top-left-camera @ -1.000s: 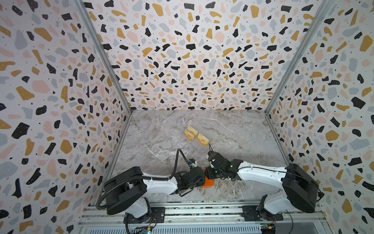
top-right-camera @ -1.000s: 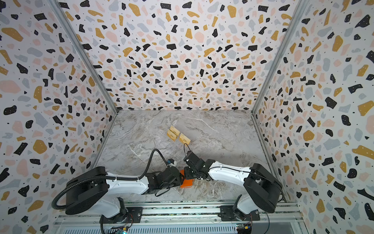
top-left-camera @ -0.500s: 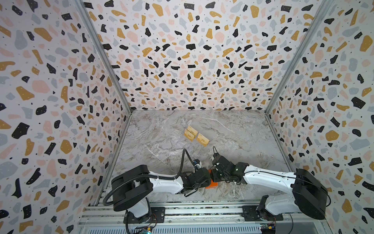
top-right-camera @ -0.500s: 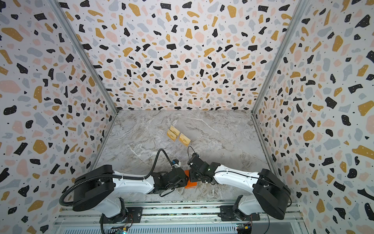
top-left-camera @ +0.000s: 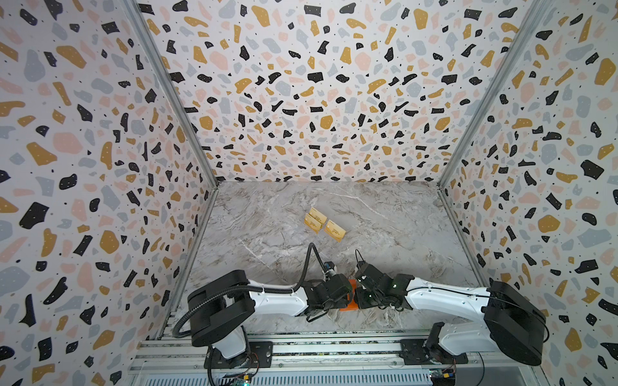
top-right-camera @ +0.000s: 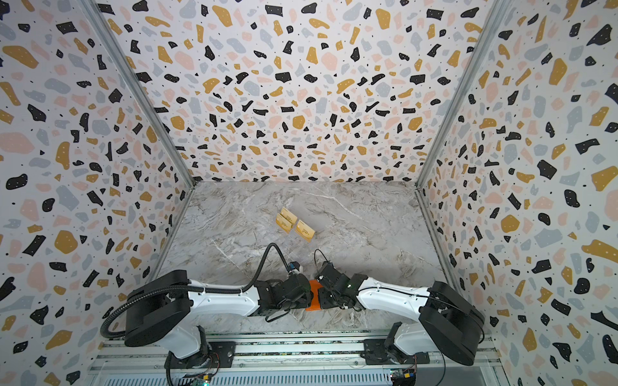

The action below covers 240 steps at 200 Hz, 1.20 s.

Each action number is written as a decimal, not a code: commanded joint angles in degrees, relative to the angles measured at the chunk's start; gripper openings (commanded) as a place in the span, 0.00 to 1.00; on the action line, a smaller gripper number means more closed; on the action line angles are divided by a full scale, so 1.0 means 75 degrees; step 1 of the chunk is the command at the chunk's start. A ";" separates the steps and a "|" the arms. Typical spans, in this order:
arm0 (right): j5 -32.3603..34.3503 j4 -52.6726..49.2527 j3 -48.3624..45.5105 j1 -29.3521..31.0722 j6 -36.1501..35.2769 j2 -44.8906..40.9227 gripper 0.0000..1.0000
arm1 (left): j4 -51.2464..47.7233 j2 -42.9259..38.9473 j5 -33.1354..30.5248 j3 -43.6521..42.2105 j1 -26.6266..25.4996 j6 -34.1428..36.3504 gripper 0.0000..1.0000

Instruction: Put the credit cards into the card holder

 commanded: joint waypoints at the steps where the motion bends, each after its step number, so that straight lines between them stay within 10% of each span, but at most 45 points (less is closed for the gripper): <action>1: -0.0020 -0.0087 0.0003 -0.0010 -0.0074 0.0146 0.26 | -0.1162 0.0071 0.0161 0.0008 0.0134 0.0246 0.53; 88: -0.0202 -0.0219 0.0204 -0.0012 -0.0179 0.0042 0.22 | -0.1203 0.0823 0.0574 0.0454 0.0464 0.0836 0.60; 240: -0.0457 -0.0951 0.0637 -0.0651 -0.0284 -0.0629 0.37 | -0.1894 0.1526 -0.0415 0.0321 -0.0090 0.1258 0.43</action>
